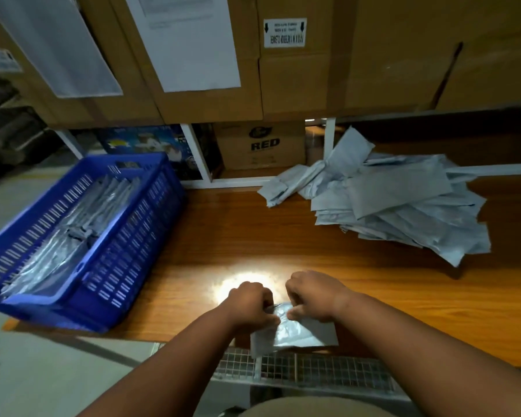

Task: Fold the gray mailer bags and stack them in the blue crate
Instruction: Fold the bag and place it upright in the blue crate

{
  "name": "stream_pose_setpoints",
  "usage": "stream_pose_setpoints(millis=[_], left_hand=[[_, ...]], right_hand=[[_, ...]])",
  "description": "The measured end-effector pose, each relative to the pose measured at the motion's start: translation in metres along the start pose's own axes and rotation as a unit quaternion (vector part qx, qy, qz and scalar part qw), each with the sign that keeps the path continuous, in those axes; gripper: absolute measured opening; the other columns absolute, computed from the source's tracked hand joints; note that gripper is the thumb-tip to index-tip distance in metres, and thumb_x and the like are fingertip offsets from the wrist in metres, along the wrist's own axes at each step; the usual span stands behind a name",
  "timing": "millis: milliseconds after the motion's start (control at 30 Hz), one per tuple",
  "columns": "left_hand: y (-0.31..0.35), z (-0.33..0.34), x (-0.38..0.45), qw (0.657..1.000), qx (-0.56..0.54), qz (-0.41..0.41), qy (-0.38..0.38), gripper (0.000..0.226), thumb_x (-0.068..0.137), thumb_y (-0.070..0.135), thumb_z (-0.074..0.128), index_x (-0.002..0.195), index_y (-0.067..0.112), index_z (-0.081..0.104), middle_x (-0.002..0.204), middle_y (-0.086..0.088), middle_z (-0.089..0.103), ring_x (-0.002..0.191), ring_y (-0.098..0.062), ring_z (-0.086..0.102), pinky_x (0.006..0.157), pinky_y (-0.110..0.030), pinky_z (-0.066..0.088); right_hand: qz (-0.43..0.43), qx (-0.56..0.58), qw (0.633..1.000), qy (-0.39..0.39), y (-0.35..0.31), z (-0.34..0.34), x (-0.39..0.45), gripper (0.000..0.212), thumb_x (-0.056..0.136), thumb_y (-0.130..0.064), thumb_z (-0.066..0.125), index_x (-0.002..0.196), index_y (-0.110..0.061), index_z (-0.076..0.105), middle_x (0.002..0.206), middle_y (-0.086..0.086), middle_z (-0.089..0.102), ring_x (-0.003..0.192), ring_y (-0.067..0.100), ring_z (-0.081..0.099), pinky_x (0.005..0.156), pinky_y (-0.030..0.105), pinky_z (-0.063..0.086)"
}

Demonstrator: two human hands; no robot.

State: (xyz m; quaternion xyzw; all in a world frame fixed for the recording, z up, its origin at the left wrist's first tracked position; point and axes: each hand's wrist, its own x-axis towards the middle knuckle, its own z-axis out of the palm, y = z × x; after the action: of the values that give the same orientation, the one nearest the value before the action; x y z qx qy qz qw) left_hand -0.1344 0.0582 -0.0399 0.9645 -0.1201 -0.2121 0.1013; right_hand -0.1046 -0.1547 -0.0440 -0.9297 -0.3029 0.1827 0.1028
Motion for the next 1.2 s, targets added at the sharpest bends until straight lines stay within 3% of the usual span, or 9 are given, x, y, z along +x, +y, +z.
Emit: stream_pose_setpoints(millis=[133,233,333,467,567,700,833,1000,1200], left_hand=[[0.007,-0.003,0.000,0.999,-0.045,-0.026,-0.017,0.027,0.084,0.041,0.083,0.094,0.018,0.072,0.096,-0.002,0.066,0.090,-0.022,0.063,0.080,-0.042,0.059],[0.008,-0.004,-0.002,0.998,-0.052,-0.029,-0.017,0.023,0.087,0.037,0.080,0.092,0.020,0.066,0.092,0.001,0.064,0.083,-0.018,0.058,0.066,-0.033,0.048],[0.010,-0.013,-0.011,0.998,-0.054,-0.035,-0.005,0.022,0.088,0.033,0.081,0.093,0.025,0.061,0.094,0.003,0.065,0.083,-0.018,0.060,0.063,-0.034,0.049],[0.001,-0.061,-0.026,0.997,-0.045,-0.033,0.053,0.031,0.094,0.028,0.075,0.124,0.024,0.067,0.117,0.000,0.067,0.103,-0.020,0.063,0.084,-0.034,0.054],[-0.012,-0.109,-0.046,0.993,0.021,-0.040,0.112,0.017,0.099,0.033,0.069,0.115,0.027,0.070,0.113,0.005,0.057,0.100,-0.015,0.058,0.080,-0.031,0.048],[-0.044,-0.165,-0.073,0.973,0.028,-0.104,0.202,0.006,0.097,0.032,0.068,0.100,0.036,0.066,0.101,0.014,0.058,0.090,-0.007,0.060,0.079,-0.032,0.057],[-0.085,-0.210,-0.098,0.949,0.071,-0.162,0.260,0.003,0.099,0.032,0.062,0.101,0.029,0.063,0.102,0.006,0.067,0.098,-0.019,0.064,0.073,-0.035,0.045],[-0.160,-0.241,-0.139,0.913,0.073,-0.222,0.334,0.013,0.095,0.040,0.065,0.098,0.028,0.061,0.104,0.000,0.072,0.099,-0.027,0.069,0.078,-0.039,0.056],[-0.261,-0.249,-0.189,0.890,0.115,-0.283,0.338,0.018,0.097,0.042,0.058,0.106,0.026,0.057,0.108,-0.004,0.070,0.102,-0.032,0.066,0.072,-0.041,0.044]], right_hand=[[0.010,0.030,0.998,-0.051,-0.002,-0.006,0.008,0.040,0.087,-0.055,0.080,0.113,-0.034,0.059,0.110,-0.008,0.066,0.099,0.021,0.062,0.082,0.040,0.054],[-0.005,0.005,0.998,-0.066,-0.001,-0.013,0.011,0.052,0.090,-0.057,0.076,0.131,-0.029,0.064,0.125,-0.001,0.065,0.113,0.024,0.061,0.084,0.036,0.047],[-0.031,-0.022,0.996,-0.080,-0.006,-0.021,0.015,0.038,0.095,-0.053,0.073,0.116,-0.021,0.071,0.114,0.001,0.065,0.105,0.025,0.062,0.081,0.038,0.048],[-0.053,0.014,0.998,-0.043,-0.018,-0.057,0.027,0.023,0.097,-0.050,0.072,0.101,-0.036,0.055,0.104,-0.007,0.062,0.095,0.020,0.061,0.082,0.040,0.054],[-0.098,0.024,0.995,0.007,-0.044,-0.105,0.044,0.022,0.098,-0.047,0.072,0.107,-0.036,0.056,0.104,-0.008,0.063,0.093,0.017,0.061,0.079,0.039,0.052],[-0.147,0.034,0.987,0.055,-0.086,-0.165,0.079,0.017,0.098,-0.041,0.071,0.103,-0.045,0.055,0.100,-0.012,0.064,0.091,0.010,0.062,0.081,0.042,0.059],[-0.190,-0.038,0.976,0.101,-0.143,-0.209,0.127,0.017,0.097,-0.037,0.065,0.106,-0.047,0.054,0.102,-0.013,0.061,0.093,0.013,0.061,0.080,0.042,0.058],[-0.244,-0.094,0.955,0.139,-0.234,-0.245,0.189,0.011,0.101,-0.033,0.057,0.106,-0.043,0.060,0.097,-0.013,0.061,0.091,0.013,0.061,0.077,0.037,0.055],[-0.307,-0.135,0.932,0.139,-0.346,-0.243,0.282,0.007,0.101,-0.034,0.060,0.108,-0.036,0.062,0.104,-0.006,0.068,0.097,0.024,0.059,0.079,0.046,0.054]])
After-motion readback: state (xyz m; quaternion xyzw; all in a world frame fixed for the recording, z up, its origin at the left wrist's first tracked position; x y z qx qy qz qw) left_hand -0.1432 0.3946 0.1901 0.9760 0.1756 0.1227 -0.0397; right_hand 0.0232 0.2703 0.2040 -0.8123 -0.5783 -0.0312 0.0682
